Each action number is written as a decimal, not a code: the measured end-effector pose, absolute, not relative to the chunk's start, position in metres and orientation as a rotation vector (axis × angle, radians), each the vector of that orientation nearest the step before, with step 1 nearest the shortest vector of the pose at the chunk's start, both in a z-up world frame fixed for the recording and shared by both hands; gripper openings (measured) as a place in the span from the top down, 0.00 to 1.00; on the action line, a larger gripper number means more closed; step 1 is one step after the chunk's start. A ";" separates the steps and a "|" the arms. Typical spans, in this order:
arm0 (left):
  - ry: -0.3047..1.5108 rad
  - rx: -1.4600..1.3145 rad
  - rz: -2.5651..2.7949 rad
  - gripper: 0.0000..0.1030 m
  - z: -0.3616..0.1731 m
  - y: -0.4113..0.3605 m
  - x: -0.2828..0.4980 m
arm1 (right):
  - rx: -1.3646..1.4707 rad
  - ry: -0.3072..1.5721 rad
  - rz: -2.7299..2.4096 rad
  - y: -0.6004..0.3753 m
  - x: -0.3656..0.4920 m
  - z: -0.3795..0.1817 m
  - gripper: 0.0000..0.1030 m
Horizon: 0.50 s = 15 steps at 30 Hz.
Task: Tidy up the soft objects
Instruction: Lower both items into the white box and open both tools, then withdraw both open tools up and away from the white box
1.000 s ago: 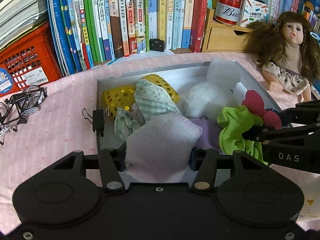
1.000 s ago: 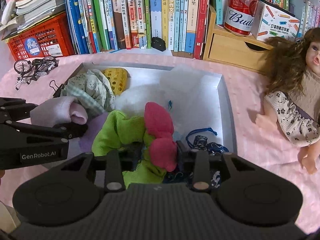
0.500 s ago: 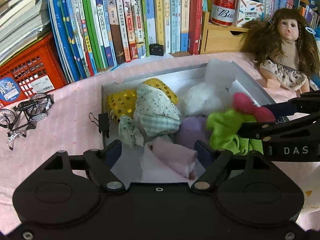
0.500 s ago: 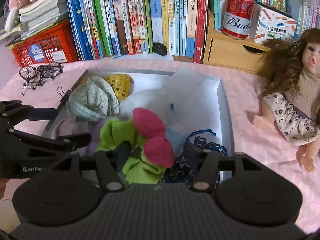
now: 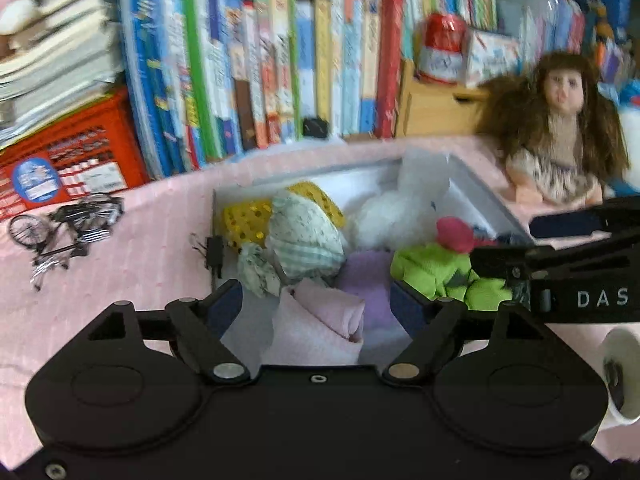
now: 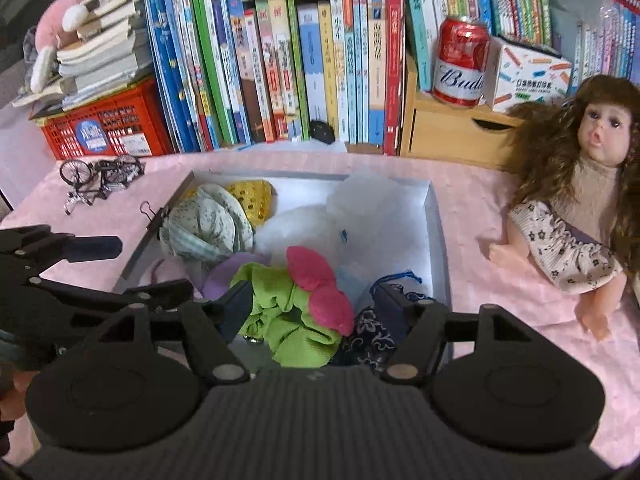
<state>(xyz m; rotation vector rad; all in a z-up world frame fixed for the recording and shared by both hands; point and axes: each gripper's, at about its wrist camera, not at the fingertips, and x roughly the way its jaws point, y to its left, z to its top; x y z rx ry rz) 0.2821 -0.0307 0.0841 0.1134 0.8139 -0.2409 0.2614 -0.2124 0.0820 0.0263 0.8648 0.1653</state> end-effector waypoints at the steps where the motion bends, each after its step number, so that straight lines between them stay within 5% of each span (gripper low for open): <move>1: 0.802 0.098 -0.243 0.22 0.088 -0.030 0.277 | 0.029 0.854 0.167 -0.214 0.258 0.084 0.22; 15: 0.594 0.120 -0.244 0.16 0.127 -0.026 0.181 | -0.026 0.640 0.206 -0.222 0.176 0.118 0.15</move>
